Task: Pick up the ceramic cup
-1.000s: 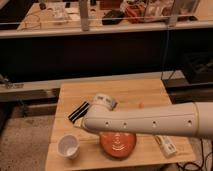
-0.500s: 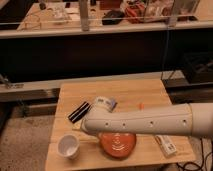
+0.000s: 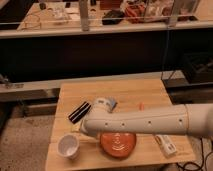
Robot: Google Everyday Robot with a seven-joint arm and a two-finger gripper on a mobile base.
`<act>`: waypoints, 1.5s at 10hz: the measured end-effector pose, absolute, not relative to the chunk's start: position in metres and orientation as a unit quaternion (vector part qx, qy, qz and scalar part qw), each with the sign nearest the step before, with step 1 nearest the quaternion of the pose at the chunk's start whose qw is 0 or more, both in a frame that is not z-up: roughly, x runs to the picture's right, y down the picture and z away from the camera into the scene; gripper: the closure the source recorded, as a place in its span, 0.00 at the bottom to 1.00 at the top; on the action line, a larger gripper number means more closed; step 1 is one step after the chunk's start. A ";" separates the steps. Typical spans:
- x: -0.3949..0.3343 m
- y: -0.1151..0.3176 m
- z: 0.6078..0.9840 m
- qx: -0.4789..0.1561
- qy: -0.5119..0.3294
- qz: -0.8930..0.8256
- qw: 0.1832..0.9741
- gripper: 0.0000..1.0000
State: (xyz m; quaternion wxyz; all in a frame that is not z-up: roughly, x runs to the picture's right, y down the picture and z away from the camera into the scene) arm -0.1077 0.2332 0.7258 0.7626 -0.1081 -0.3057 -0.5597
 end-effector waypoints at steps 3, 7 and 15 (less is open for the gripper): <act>-0.108 0.226 0.720 -0.091 -0.322 -0.560 0.758 0.20; -0.110 0.217 0.712 -0.067 -0.351 -0.567 0.742 0.20; -0.121 0.227 0.705 -0.061 -0.432 -0.640 0.632 0.20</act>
